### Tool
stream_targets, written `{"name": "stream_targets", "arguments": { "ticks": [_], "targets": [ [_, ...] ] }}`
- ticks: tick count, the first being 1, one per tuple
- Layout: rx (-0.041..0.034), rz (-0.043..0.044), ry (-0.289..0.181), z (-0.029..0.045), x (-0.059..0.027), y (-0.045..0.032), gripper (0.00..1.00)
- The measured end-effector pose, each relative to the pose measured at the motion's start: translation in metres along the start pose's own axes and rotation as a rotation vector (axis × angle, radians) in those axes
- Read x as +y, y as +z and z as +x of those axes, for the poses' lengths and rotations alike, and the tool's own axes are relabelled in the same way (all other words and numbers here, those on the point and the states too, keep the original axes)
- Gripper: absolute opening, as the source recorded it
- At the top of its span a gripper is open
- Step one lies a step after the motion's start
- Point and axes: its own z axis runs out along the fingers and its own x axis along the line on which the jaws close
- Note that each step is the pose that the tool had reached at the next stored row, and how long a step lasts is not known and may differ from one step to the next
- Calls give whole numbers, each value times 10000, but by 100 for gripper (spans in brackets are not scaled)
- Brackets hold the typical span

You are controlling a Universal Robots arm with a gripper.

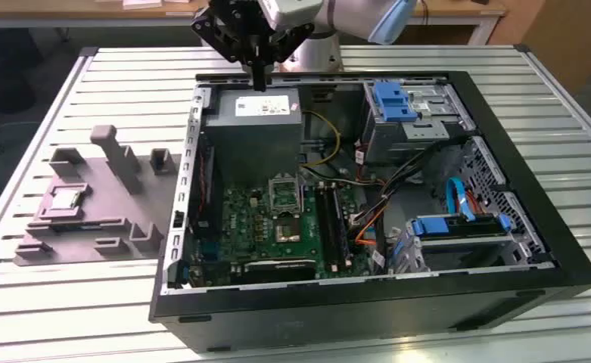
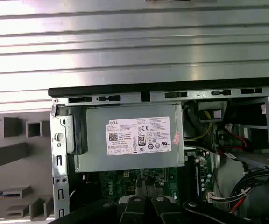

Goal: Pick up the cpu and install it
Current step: 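Reach for the cpu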

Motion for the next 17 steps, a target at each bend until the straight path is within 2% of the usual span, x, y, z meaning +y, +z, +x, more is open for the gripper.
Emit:
{"name": "stream_targets", "arguments": {
  "ticks": [17],
  "targets": [
    [0,0,1,43,-3,-1,11]
  ]
}}
